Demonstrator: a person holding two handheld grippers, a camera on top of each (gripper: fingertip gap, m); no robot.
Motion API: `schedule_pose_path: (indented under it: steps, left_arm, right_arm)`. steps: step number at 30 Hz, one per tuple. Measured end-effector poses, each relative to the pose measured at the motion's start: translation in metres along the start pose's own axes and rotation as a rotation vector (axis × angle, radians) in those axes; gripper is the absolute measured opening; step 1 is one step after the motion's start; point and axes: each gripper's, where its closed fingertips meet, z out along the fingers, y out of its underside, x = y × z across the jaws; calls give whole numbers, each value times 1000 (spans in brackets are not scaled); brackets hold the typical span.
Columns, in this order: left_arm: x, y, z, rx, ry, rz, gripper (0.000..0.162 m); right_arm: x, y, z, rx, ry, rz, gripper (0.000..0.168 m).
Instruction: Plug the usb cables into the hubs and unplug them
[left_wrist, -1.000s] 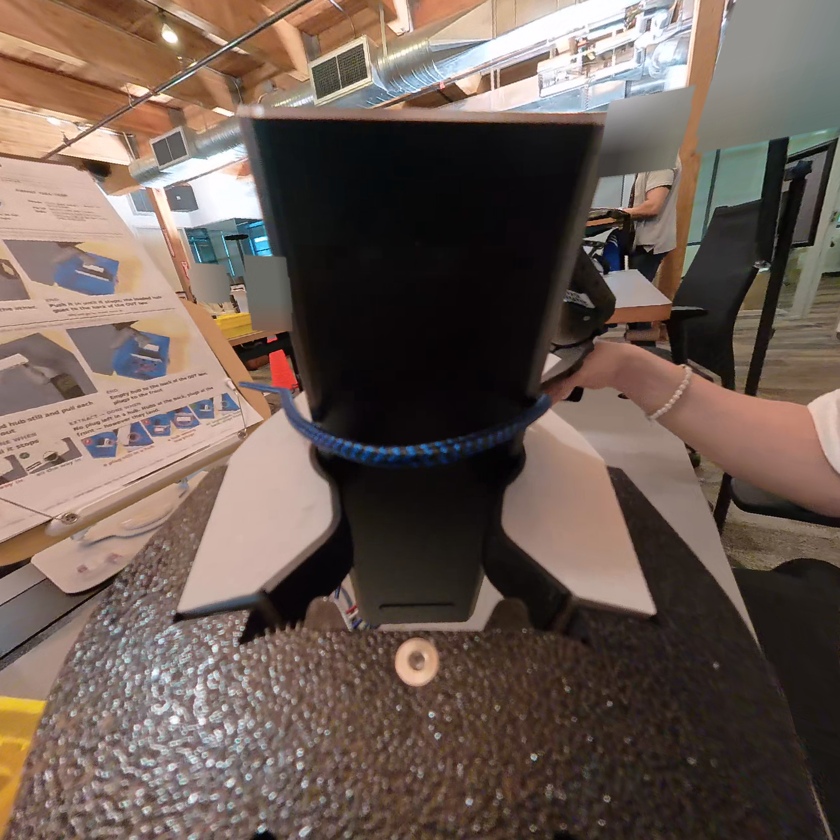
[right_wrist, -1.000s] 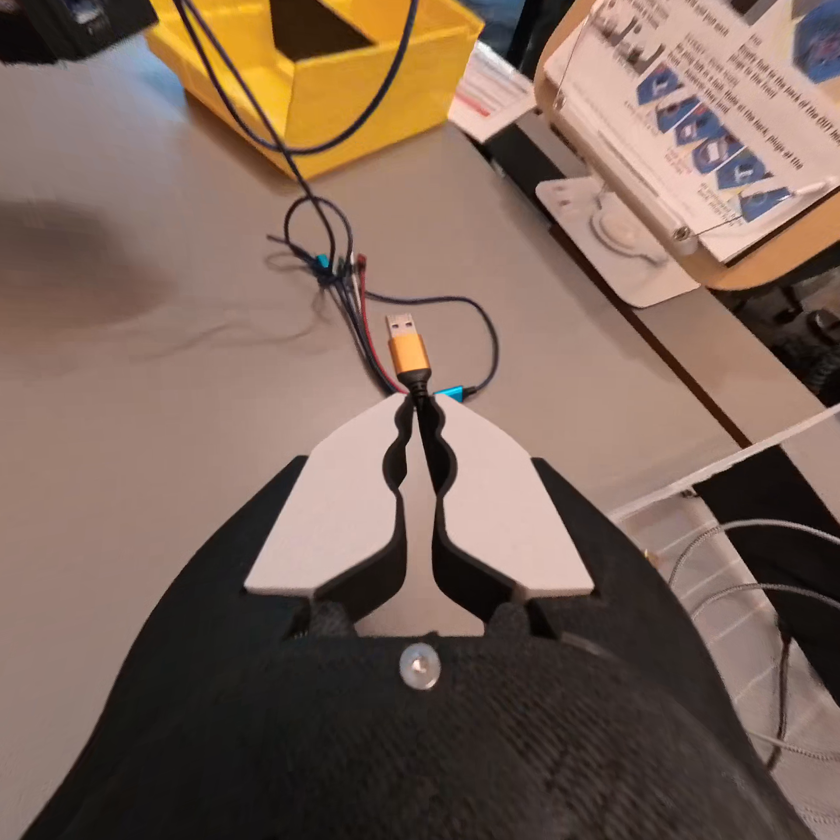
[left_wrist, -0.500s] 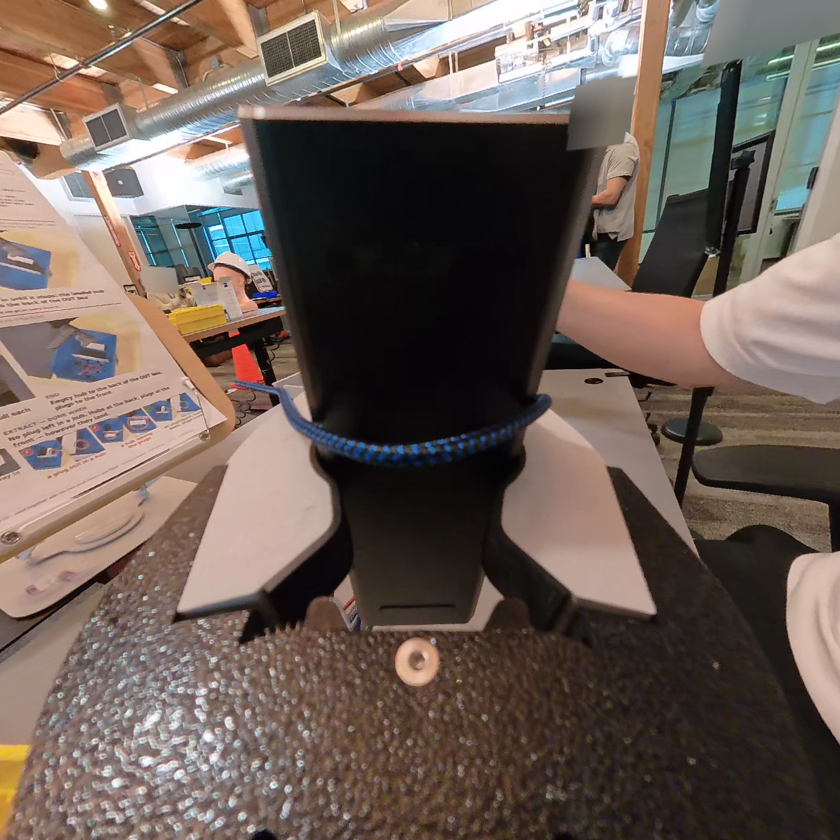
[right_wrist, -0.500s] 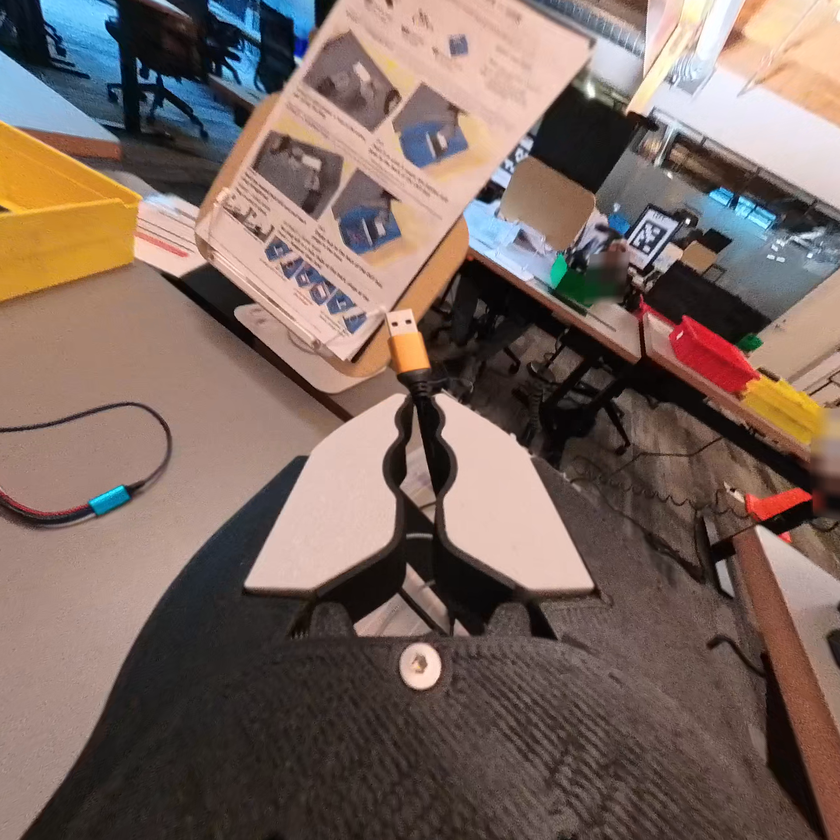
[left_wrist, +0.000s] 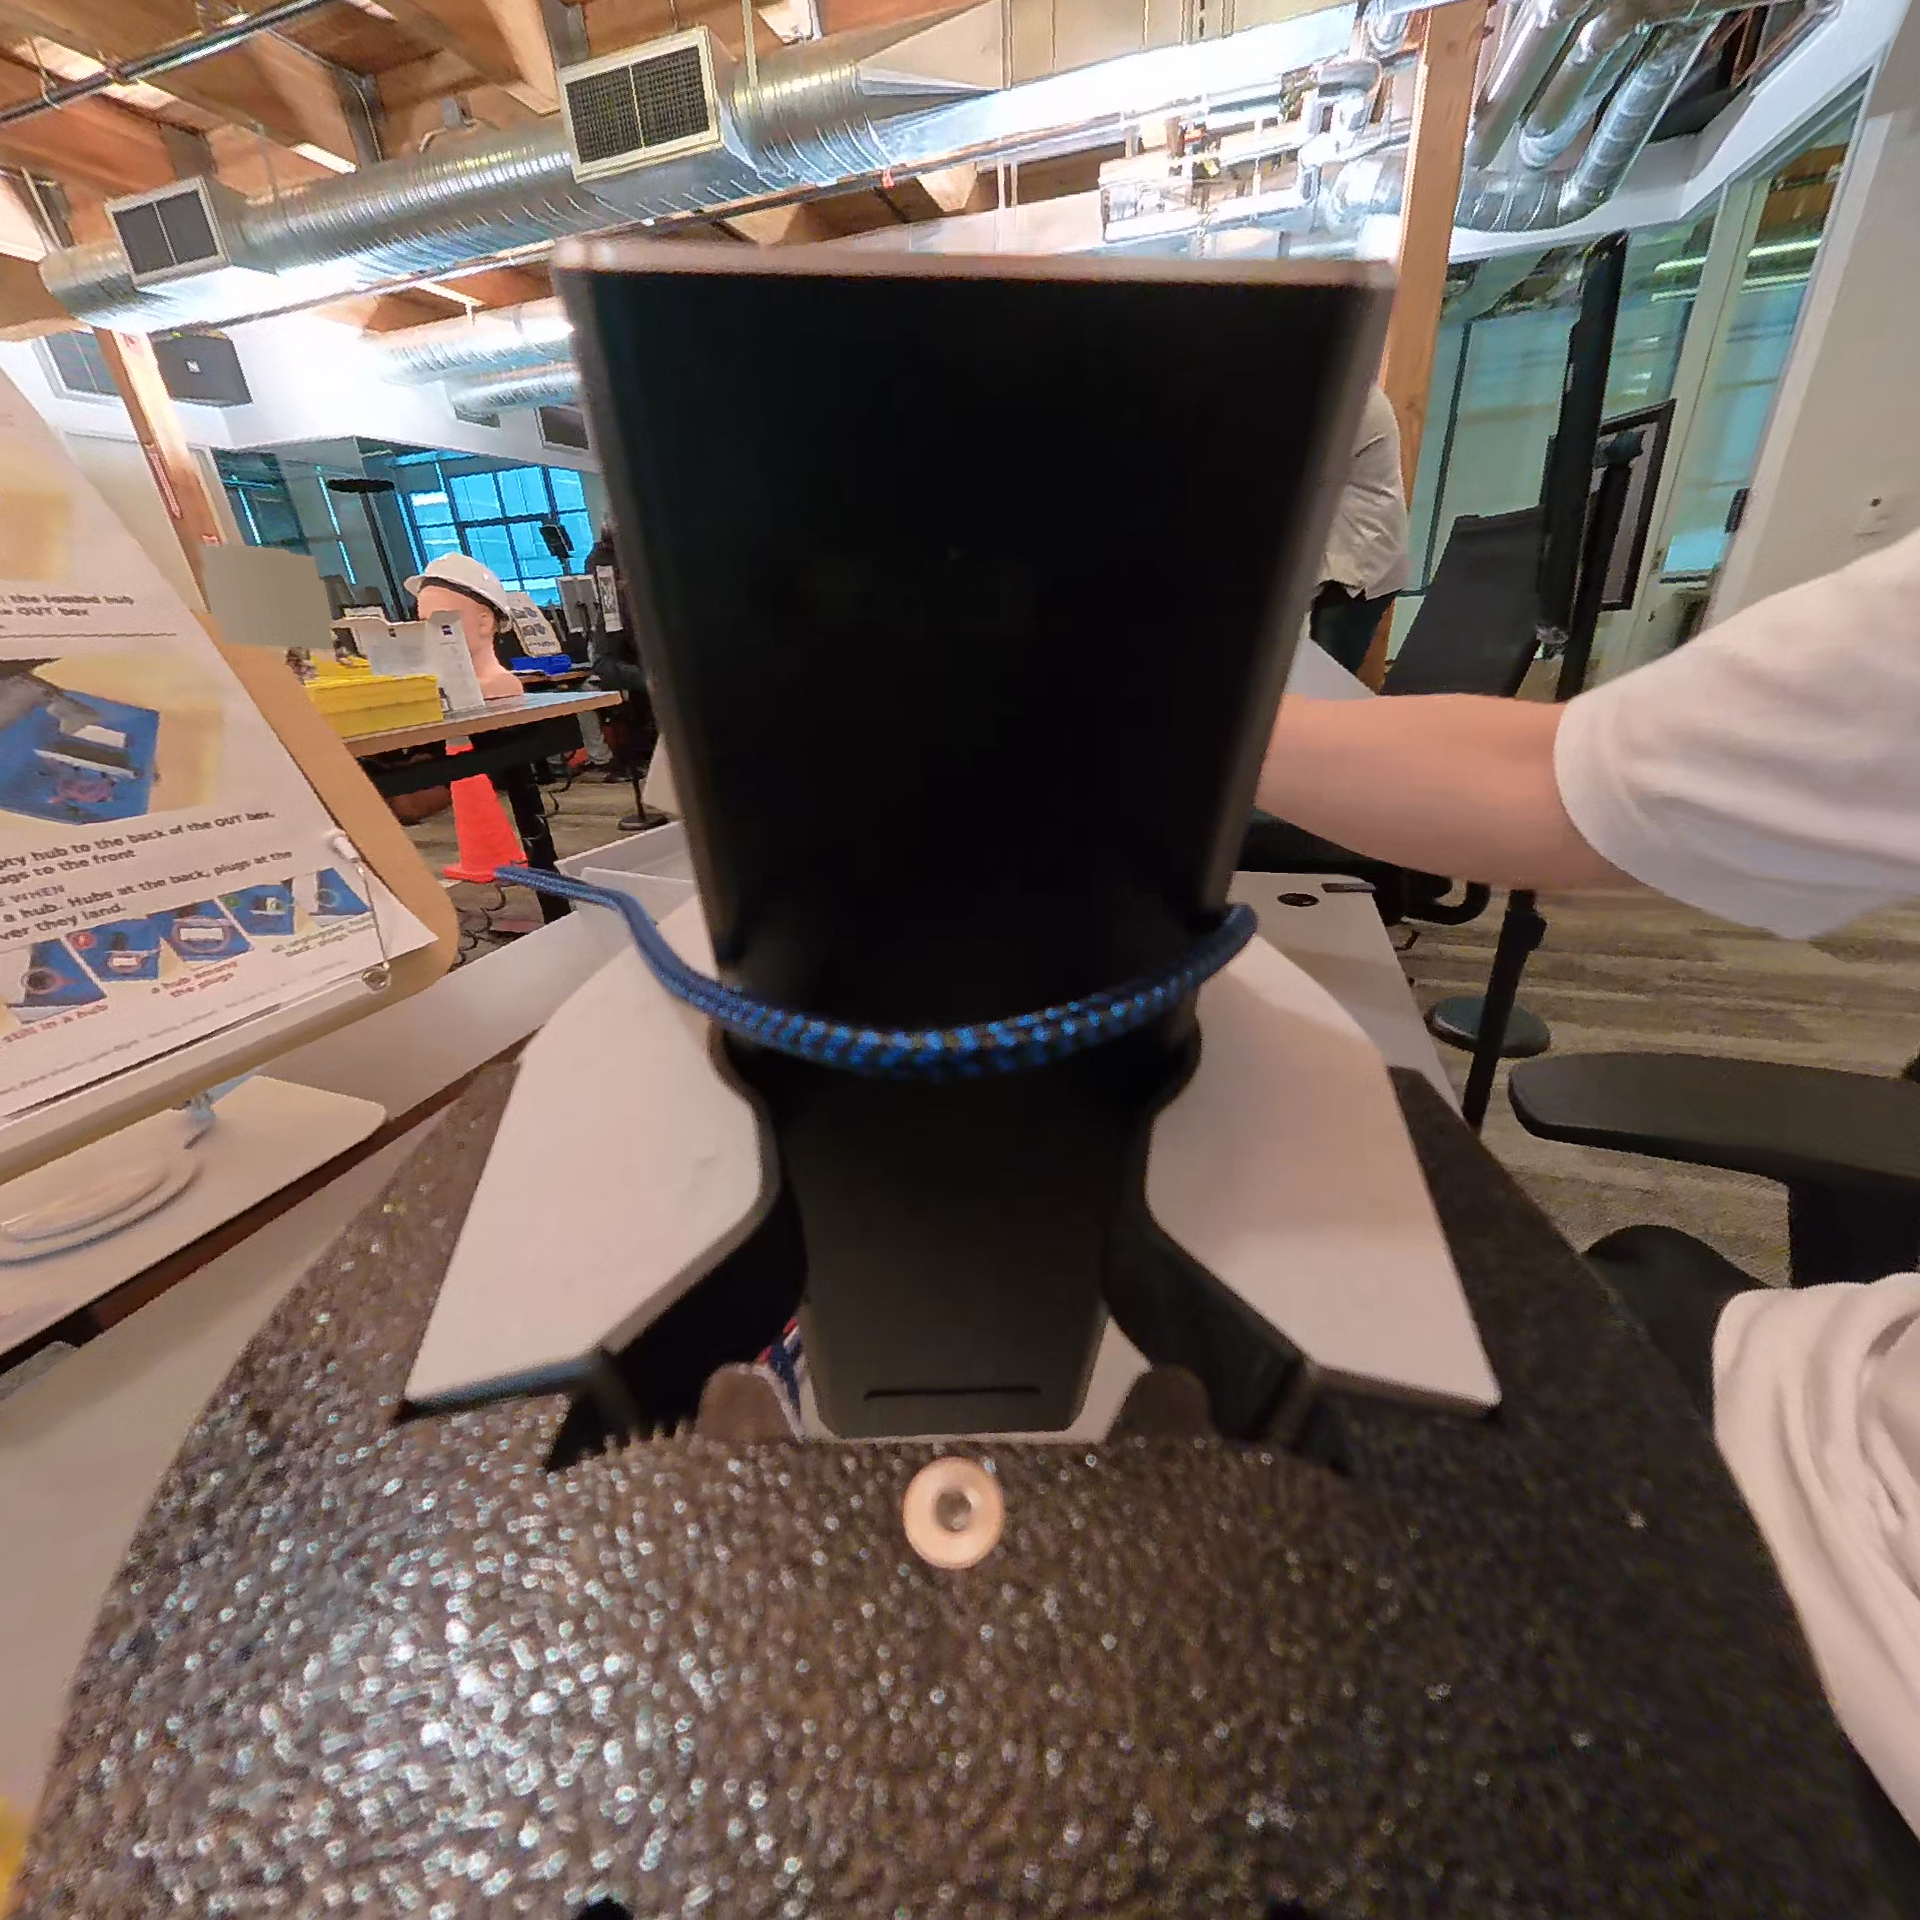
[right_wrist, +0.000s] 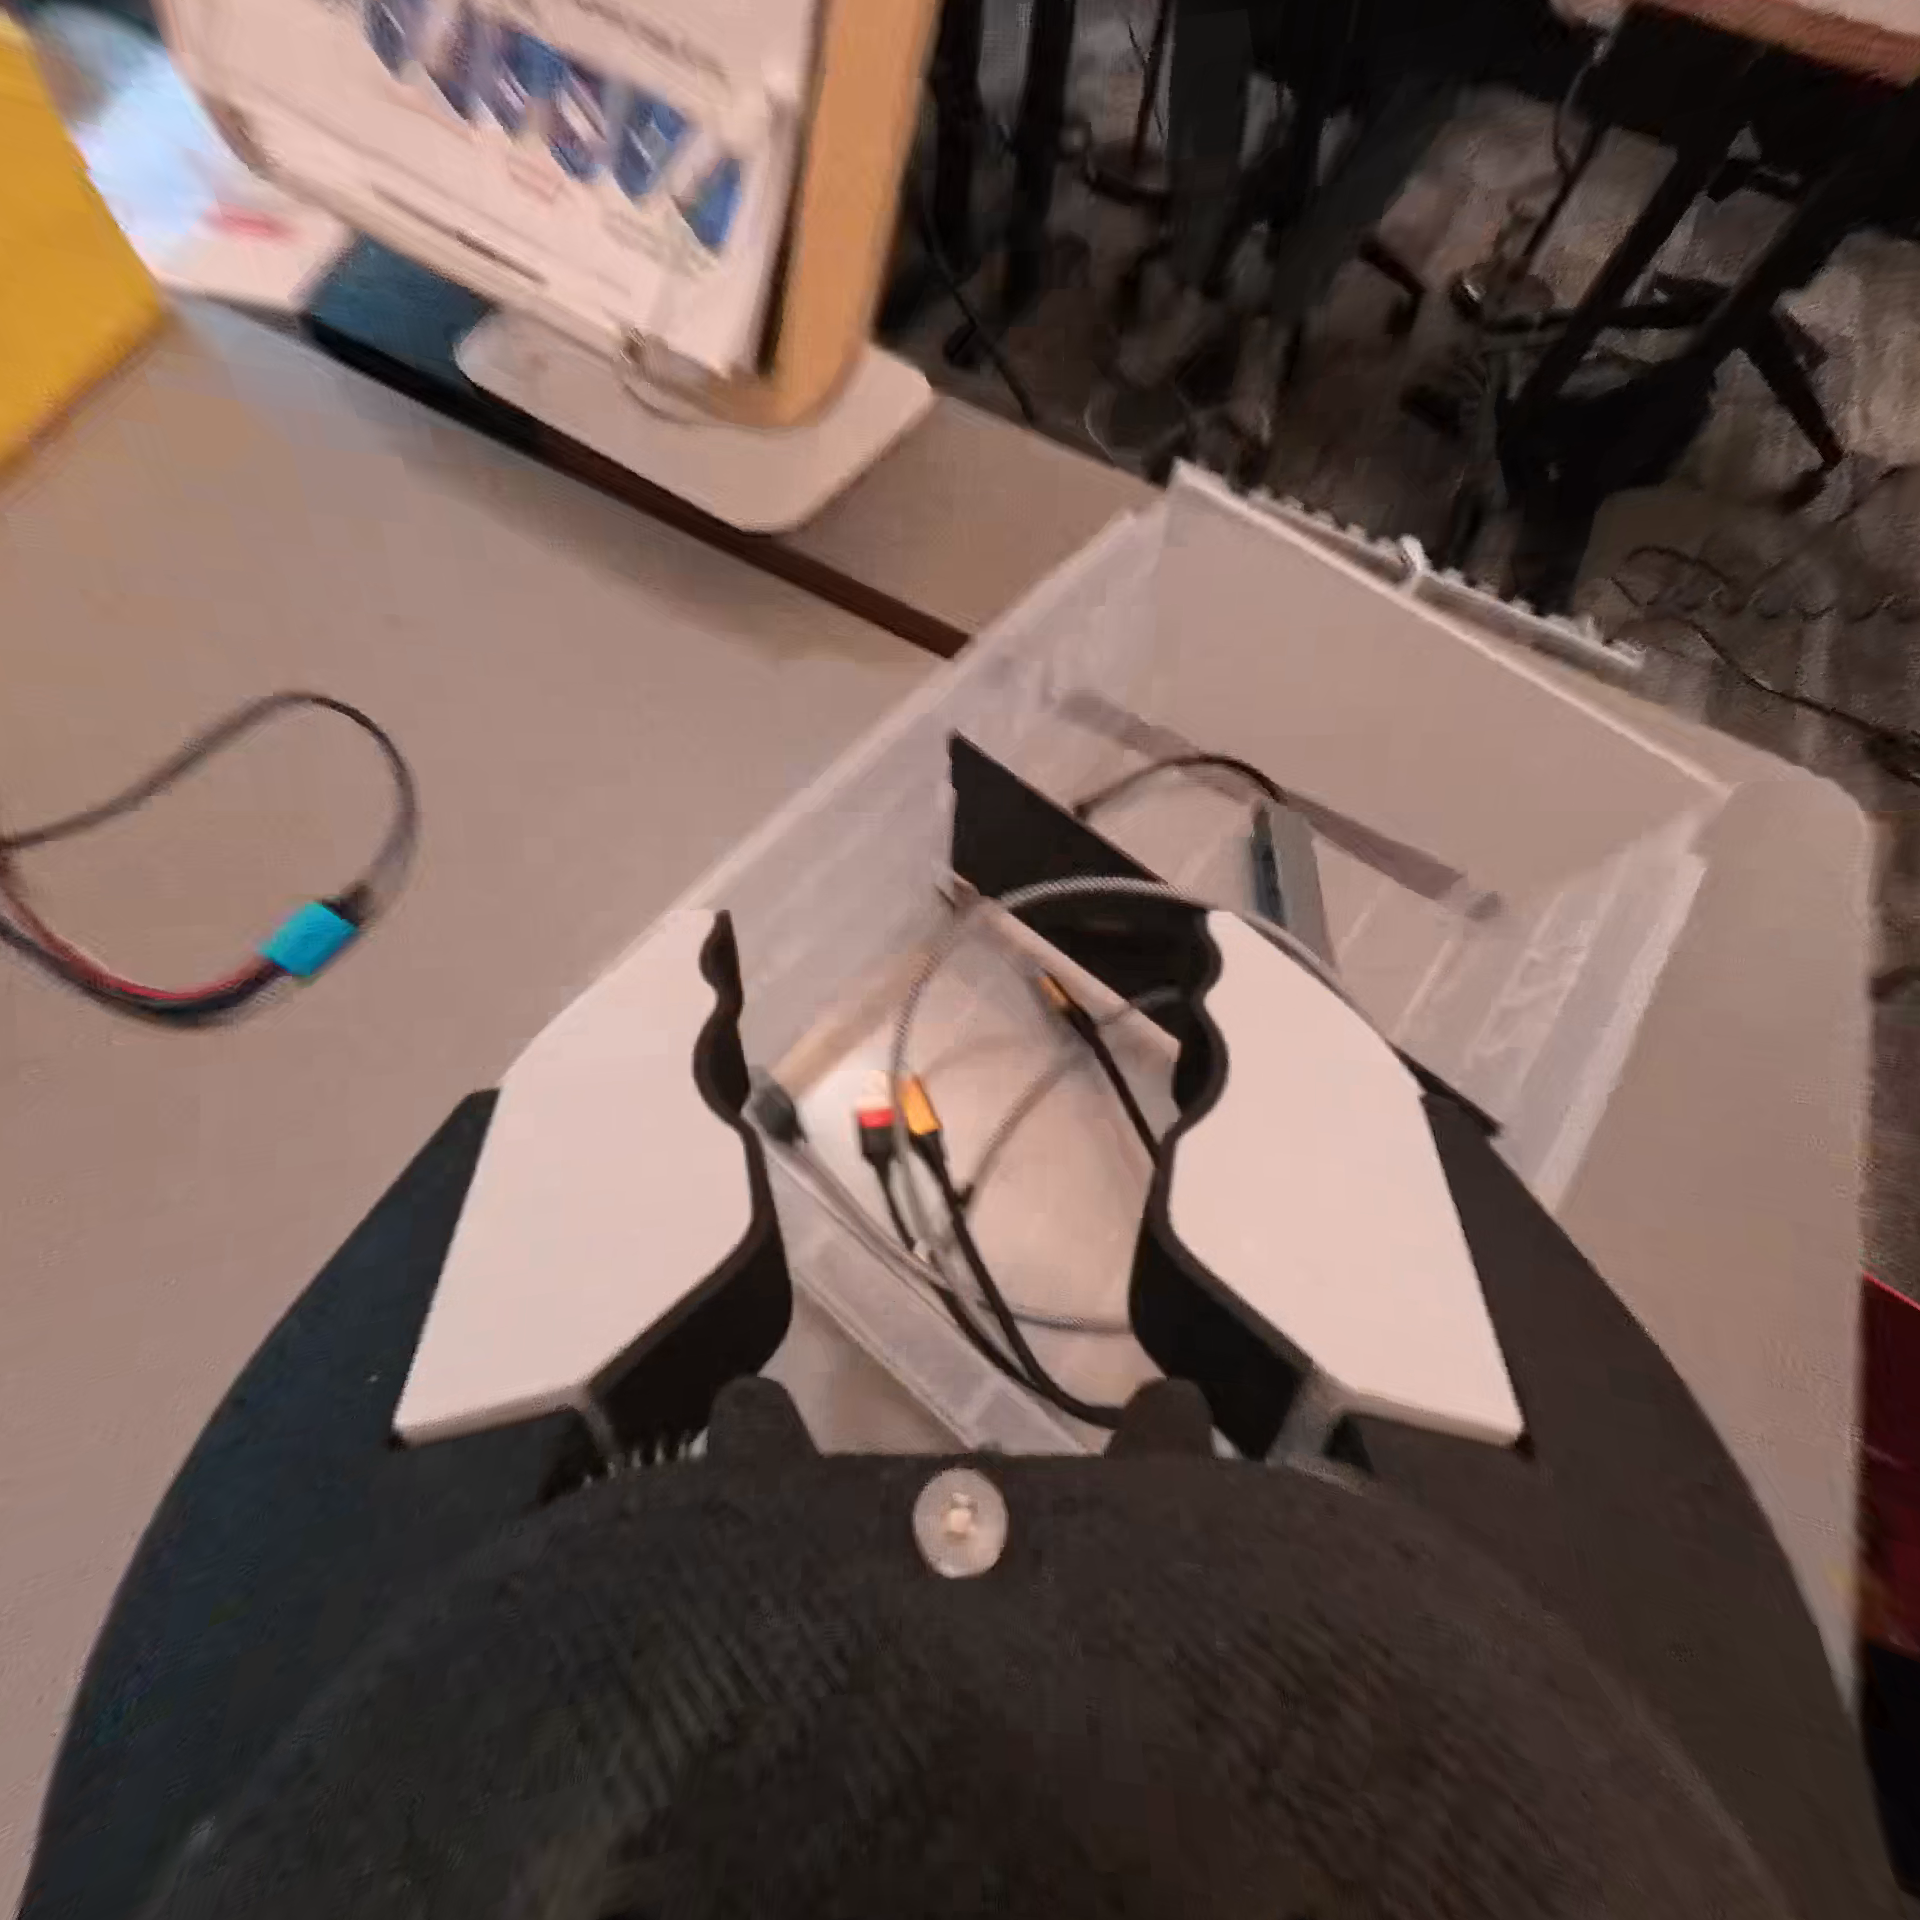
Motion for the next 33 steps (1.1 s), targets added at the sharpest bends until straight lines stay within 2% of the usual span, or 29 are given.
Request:
schedule_pose_path:
  steps: [3,5,8,11,12,15,26,33]
  left_arm:
    - [0,4,4,24,23,-43,71]
    - [3,6,7,47,52,-72,71]
    - [10,13,13,50,99,-87,71]
    - [22,27,21,0,161,-71,71]
    - [27,31,24,-18,183,-61,71]
    - [41,39,33,-47,243,-53,71]
    - [62,55,52,-81,322,-78,71]
    - [65,53,53,-54,339,-72,71]
  right_arm:
    - [-94,-38,-24,194,-218,-64,72]
    - [-181,-38,-38,241,-382,-174,61]
    - [-304,-37,-62,433,-595,-317,40]
    - [-365,-32,-67,505,-662,-349,24]
    - [-376,-30,-68,519,-691,-364,17]
    - [-395,-20,-72,522,-786,-384,18]
    - [-391,4,-71,505,-769,-376,11]
    - [-391,5,-75,485,-873,-297,7]
